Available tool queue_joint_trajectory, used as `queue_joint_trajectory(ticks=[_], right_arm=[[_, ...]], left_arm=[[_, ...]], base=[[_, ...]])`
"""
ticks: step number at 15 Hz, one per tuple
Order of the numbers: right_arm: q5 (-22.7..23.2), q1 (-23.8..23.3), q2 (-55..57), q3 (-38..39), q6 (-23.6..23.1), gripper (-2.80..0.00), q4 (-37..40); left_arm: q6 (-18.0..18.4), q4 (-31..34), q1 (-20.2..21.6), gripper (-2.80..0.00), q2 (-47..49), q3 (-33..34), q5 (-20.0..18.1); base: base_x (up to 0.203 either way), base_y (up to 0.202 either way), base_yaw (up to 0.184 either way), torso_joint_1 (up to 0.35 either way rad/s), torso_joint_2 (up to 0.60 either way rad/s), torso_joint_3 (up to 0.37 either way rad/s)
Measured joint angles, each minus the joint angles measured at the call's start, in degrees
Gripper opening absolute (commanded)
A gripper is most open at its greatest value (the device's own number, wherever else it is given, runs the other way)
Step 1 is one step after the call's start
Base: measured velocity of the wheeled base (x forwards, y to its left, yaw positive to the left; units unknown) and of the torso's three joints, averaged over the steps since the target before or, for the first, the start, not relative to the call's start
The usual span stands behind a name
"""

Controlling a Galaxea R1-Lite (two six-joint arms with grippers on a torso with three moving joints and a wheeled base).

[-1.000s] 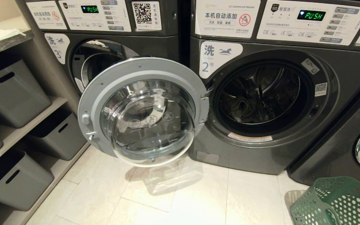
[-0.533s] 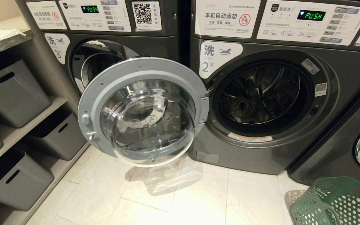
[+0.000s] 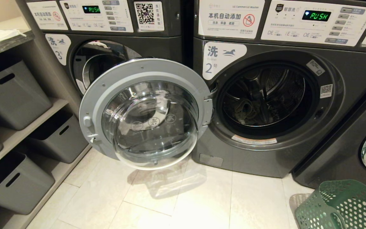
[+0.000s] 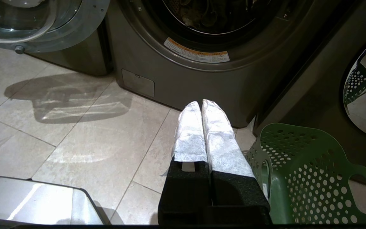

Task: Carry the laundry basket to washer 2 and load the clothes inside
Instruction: Close the washing machine door with the left hand

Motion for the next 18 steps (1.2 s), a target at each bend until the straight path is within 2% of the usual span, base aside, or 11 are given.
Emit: queue_joint_trajectory(ticks=[5, 18], right_arm=[[0.0, 0.0, 0.0, 0.0, 0.0, -2.80, 0.1], [0.1, 0.0, 0.0, 0.2, -0.3, -2.80, -0.5]], left_arm=[[0.1, 0.0, 0.0, -2.80, 0.0, 0.0, 0.0], [0.0, 0.0, 0.0, -2.80, 0.0, 0.0, 0.0]], base=[[0.104, 0.000, -0.001, 0.003, 0.00, 0.003], [0.000, 0.000, 0.000, 0.000, 0.00, 0.000]])
